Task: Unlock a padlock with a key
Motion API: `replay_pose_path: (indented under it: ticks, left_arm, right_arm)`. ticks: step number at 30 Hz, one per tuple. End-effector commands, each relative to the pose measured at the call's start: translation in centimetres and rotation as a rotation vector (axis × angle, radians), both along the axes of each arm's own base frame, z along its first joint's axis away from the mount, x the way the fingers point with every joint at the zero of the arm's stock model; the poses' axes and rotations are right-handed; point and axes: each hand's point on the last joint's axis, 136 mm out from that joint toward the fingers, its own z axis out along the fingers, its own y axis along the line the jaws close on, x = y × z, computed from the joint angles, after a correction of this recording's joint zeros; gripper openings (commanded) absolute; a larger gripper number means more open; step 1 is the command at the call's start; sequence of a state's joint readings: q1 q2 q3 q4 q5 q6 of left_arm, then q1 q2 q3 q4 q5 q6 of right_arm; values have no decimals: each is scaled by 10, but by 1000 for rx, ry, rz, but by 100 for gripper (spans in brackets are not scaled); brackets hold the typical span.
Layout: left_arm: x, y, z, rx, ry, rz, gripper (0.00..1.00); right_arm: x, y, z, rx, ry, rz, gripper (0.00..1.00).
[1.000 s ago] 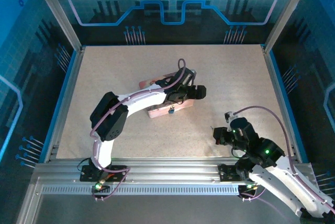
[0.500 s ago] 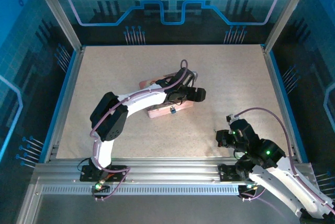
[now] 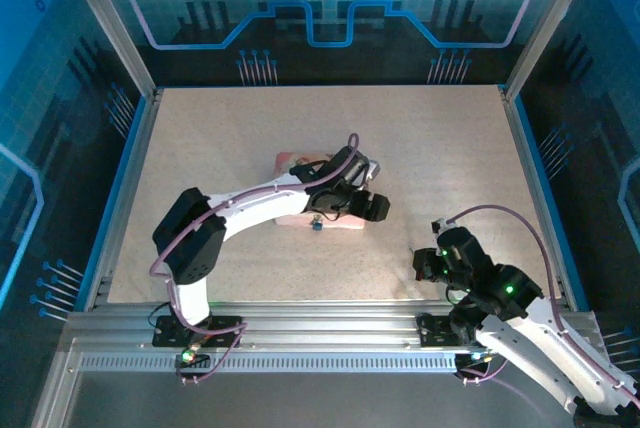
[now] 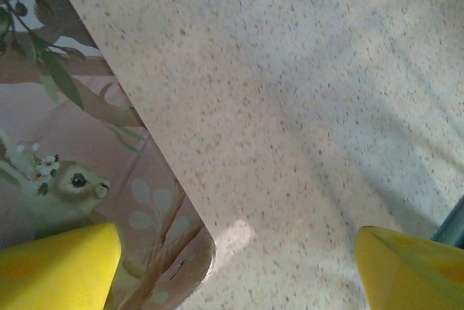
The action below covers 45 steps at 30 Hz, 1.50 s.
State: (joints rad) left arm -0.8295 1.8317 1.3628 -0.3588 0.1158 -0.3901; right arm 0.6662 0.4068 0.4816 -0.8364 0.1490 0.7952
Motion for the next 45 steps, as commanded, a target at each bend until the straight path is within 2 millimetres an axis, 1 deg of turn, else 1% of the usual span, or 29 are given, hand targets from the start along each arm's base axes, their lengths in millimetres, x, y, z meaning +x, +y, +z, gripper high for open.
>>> replay_pose_path:
  ticks: [1, 6, 9, 12, 15, 18, 20, 23, 27, 29, 31, 35, 38, 41, 45]
  left_arm:
    - [-24, 11, -2, 4, 62, -27, 86]
    - [-24, 11, 22, -57, 18, -19, 87]
    - [-24, 14, 41, -98, -24, -7, 89]
    - [-23, 29, 57, -133, -66, 35, 92]
    - [-25, 52, 68, -172, -93, 101, 94]
    - [-32, 80, 66, -189, -82, 174, 95]
    - [-36, 101, 59, -194, -60, 228, 96]
    - [-41, 129, 44, -202, -7, 315, 96]
    - [-47, 154, 24, -211, 60, 401, 98]
    - [-47, 161, 12, -220, 108, 425, 98]
    - [-45, 163, 2, -224, 135, 434, 98]
    - [-33, 168, -11, -222, 126, 455, 98]
    - [-20, 170, -15, -232, 114, 464, 98]
    - [-7, 170, -14, -242, 91, 460, 98]
    - [11, 174, -10, -239, 56, 466, 99]
  right_arm:
    - [2, 3, -4, 5, 0, 12, 3]
    - [6, 14, -4, 31, -3, 42, 3]
    - [10, 26, -1, 64, -9, 79, 3]
    - [16, 45, 9, 132, -38, 133, 3]
    - [23, 60, 19, 202, -76, 177, 3]
    - [30, 74, 29, 286, -97, 215, 3]
    - [35, 82, 32, 349, -89, 239, 3]
    - [44, 90, 34, 397, -65, 257, 3]
    - [56, 96, 37, 409, -56, 272, 3]
    - [63, 102, 41, 430, -58, 287, 3]
    - [69, 106, 40, 436, -47, 292, 3]
    - [78, 114, 34, 429, -13, 298, 3]
    - [82, 115, 28, 425, -1, 292, 3]
    - [85, 116, 24, 420, 2, 286, 3]
    - [90, 119, 27, 428, -7, 293, 3]
